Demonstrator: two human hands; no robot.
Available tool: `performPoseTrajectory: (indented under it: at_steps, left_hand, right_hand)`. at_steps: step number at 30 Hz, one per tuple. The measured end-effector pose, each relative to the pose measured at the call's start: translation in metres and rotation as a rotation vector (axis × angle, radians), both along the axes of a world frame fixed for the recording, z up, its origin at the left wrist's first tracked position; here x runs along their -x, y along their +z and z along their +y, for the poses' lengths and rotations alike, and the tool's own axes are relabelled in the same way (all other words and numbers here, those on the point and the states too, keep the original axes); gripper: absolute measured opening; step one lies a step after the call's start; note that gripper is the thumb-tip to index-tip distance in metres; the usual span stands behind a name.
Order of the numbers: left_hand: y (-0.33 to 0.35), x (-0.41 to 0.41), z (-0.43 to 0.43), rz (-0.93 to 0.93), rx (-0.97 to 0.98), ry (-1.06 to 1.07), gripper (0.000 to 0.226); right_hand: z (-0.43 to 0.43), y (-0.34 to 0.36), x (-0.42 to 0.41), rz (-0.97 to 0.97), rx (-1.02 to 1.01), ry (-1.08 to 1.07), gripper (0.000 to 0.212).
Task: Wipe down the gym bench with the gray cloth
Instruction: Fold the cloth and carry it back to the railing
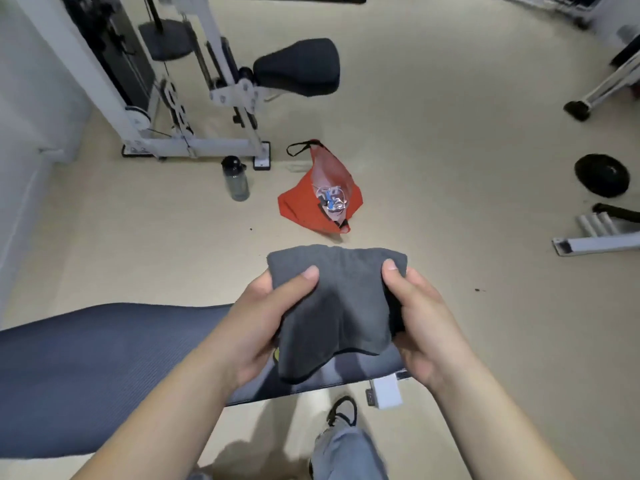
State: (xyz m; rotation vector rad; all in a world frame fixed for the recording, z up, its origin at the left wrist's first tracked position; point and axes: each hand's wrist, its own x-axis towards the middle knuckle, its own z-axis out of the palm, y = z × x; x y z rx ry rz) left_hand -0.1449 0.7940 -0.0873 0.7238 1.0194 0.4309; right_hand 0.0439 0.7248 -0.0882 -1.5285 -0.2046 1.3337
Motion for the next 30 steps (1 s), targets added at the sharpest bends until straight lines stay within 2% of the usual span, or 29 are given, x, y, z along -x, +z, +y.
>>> performPoseTrajectory:
  at_steps: [3,7,12,16,20,24,30]
  left_hand:
    - [0.057,-0.042,-0.017,0.052,-0.121,-0.119,0.037]
    - [0.104,-0.089,-0.041,0.034,-0.234,-0.277,0.031]
    - [0.139,-0.139,-0.073,-0.019,-0.335,-0.463,0.024]
    - [0.158,-0.177,-0.125,-0.094,-0.283,-0.703,0.022]
    - [0.164,-0.212,-0.2,-0.135,-0.163,-0.979,0.026]
    - [0.166,-0.248,-0.305,-0.16,-0.098,-1.294,0.038]
    - [0.17,-0.299,-0.505,-0.193,-0.085,-1.723,0.043]
  right_hand:
    - [-0.035,0.063,-0.043,-0.129,0.006,-0.019,0.034]
    - [-0.084,0.119,-0.08,-0.258,0.03,-0.125,0.043]
    - [-0.164,0.146,-0.096,-0.317,0.007,-0.389,0.041]
    - [-0.257,0.147,-0.09,-0.271,0.034,-0.6,0.036]
    - [-0.359,0.144,-0.073,-0.144,0.074,-0.764,0.039]
    - [-0.469,0.137,-0.049,-0.014,0.027,-0.994,0.043]
    - [-0.638,0.13,-0.018,0.017,-0.006,-1.312,0.051]
